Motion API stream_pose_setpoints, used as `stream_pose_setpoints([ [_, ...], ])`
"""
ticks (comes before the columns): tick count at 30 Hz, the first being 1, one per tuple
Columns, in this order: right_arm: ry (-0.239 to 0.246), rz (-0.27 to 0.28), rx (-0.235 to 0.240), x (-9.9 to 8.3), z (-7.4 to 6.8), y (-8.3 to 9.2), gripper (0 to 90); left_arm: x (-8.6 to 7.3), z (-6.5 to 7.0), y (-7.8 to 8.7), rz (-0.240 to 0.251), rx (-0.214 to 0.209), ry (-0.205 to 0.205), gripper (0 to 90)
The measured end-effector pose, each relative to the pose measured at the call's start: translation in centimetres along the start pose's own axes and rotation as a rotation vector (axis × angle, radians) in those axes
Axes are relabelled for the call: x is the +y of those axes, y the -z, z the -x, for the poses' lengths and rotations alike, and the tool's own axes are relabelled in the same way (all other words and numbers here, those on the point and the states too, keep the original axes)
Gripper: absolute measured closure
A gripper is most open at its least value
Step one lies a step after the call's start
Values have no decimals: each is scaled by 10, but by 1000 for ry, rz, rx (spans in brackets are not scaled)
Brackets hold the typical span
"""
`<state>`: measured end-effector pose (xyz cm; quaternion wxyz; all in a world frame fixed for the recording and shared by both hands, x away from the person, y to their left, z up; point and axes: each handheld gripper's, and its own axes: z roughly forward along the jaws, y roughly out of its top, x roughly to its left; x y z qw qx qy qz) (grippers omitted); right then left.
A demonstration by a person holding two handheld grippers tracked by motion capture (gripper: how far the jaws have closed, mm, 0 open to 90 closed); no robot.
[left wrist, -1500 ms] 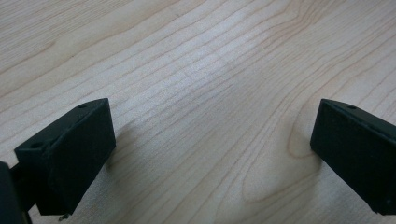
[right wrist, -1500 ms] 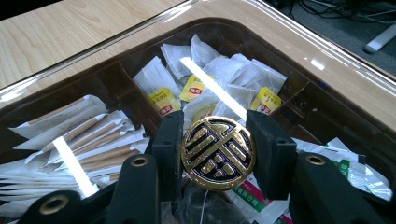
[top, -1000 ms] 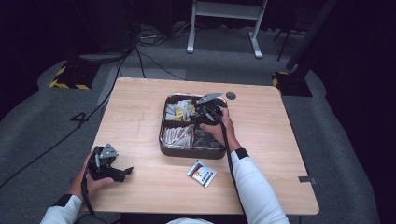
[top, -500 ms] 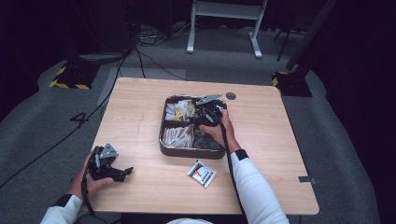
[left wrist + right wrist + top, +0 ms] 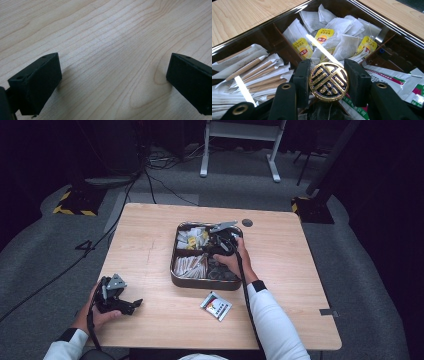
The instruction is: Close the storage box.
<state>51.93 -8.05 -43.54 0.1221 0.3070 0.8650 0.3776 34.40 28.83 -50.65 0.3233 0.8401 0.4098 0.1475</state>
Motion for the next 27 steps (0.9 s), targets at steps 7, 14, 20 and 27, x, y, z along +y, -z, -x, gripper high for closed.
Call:
stream_pose_setpoints([
  [7, -17, 20, 2, 0, 2, 4, 520, 0, 0, 0, 0, 0, 0, 3],
  [14, -35, 31, -17, -4, 7, 14, 341, 0, 0, 0, 1, 0, 0, 4],
  [20, -20, 28, -15, -6, 8, 23, 290, 0, 0, 0, 0, 1, 0, 4],
  [27, 4, 36, -4, -9, 5, 37, 269, 0, 0, 0, 1, 0, 0, 4],
])
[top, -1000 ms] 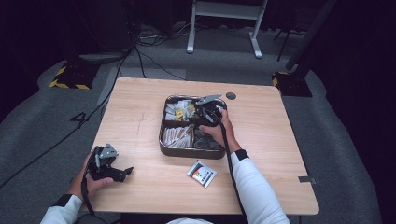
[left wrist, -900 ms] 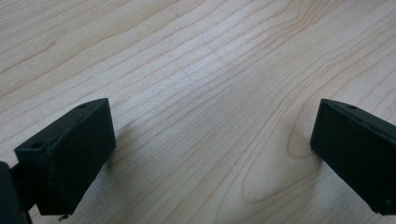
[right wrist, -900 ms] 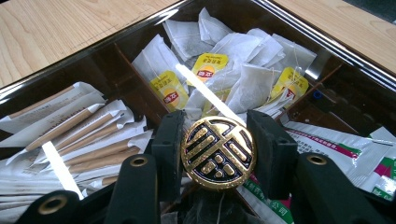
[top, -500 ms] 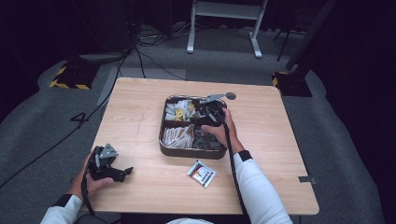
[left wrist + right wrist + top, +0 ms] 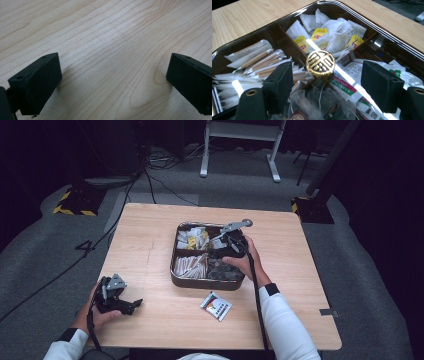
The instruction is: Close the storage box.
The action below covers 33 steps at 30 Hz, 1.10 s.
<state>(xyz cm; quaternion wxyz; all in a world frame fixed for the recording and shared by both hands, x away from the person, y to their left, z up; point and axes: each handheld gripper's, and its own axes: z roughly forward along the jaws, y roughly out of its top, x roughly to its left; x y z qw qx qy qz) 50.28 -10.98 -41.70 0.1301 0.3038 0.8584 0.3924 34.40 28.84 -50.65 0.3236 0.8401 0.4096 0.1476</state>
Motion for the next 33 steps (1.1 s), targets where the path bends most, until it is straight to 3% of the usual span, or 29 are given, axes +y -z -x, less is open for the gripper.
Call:
stream_pose_setpoints([
  [12, 45, 10, -8, -9, -3, 21, 205, 0, 0, 0, 0, 0, 1, 4],
  [15, 62, -8, -39, -15, -2, 25, 193, 0, 0, 0, 0, 1, 0, 4],
  [30, 114, -28, -74, -33, -3, 52, 199, 0, 0, 0, 0, 0, 0, 4],
  [33, 125, -35, -103, -37, -3, 58, 204, 0, 0, 0, 0, 0, 0, 4],
])
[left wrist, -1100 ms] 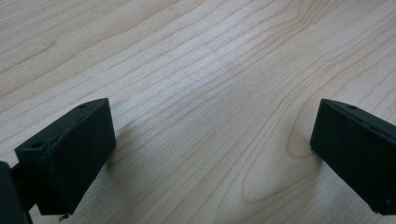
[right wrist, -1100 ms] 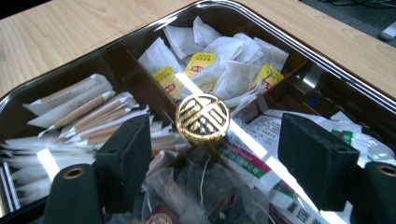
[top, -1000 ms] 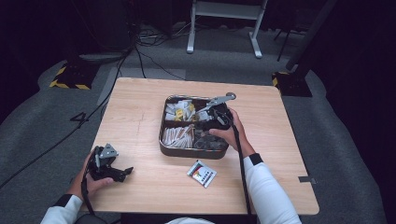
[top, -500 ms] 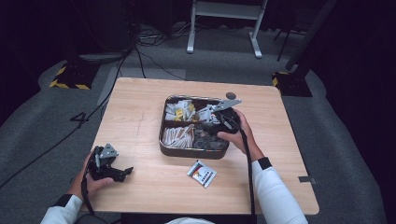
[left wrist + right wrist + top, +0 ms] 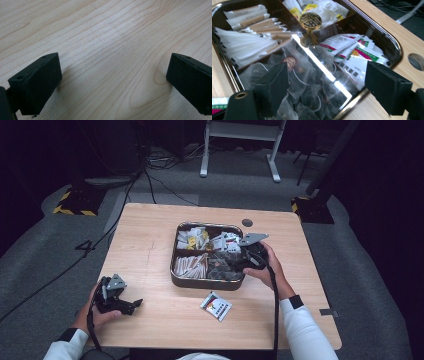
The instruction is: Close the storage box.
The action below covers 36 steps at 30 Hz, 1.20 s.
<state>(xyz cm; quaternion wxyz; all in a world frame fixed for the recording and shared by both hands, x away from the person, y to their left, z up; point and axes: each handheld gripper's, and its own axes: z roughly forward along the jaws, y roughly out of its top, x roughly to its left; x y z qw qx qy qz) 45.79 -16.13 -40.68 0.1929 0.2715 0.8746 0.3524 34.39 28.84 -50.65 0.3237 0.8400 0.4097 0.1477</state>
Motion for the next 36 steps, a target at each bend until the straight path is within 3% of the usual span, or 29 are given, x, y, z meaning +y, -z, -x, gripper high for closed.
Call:
stream_pose_setpoints([
  [16, 33, -38, -51, -24, 2, 26, 199, 0, 0, 0, 0, 0, 0, 4],
  [36, 43, -77, -86, -55, -4, 40, 196, 0, 0, 0, -1, 1, 0, 4],
])
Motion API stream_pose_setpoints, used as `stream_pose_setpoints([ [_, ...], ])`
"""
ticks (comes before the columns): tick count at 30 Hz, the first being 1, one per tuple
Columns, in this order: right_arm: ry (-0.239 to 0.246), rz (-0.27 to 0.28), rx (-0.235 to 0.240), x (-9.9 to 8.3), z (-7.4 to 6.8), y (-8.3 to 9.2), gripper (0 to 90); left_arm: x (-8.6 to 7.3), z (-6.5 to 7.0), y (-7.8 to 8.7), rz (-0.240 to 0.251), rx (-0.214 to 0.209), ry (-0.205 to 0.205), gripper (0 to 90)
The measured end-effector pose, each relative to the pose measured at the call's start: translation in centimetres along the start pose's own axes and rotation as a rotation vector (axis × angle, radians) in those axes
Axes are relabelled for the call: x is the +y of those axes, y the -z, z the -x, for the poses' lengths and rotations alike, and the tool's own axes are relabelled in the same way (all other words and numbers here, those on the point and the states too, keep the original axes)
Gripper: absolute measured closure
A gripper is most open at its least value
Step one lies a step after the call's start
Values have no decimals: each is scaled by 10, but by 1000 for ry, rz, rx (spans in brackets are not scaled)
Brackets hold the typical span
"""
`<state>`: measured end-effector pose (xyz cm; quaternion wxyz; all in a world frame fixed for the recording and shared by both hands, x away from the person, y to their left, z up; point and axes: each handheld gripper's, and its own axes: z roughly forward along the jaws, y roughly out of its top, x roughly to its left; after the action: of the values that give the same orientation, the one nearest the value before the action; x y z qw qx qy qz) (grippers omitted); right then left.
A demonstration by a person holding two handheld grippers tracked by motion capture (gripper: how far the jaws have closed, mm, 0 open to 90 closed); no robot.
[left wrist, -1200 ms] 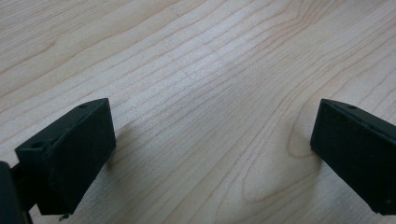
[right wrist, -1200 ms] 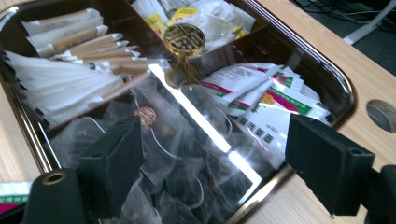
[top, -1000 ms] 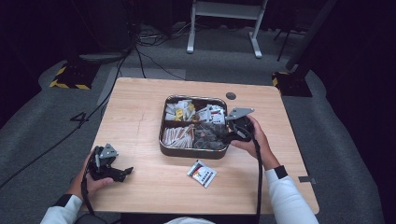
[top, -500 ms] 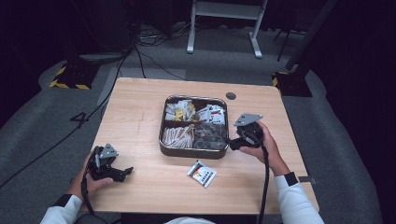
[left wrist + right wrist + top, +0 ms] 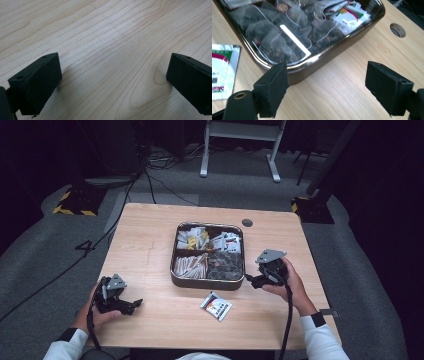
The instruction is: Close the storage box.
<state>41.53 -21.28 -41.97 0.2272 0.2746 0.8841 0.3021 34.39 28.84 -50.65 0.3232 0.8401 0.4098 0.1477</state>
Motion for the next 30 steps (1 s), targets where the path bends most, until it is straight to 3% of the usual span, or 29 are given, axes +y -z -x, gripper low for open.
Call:
stream_pose_setpoints([
  [11, -13, -28, -6, -23, 1, 4, 194, 0, 0, 0, 0, 0, 0, 4],
  [30, -101, -61, -9, -73, 10, 12, 194, 0, 0, 0, 0, -1, 0, 4],
])
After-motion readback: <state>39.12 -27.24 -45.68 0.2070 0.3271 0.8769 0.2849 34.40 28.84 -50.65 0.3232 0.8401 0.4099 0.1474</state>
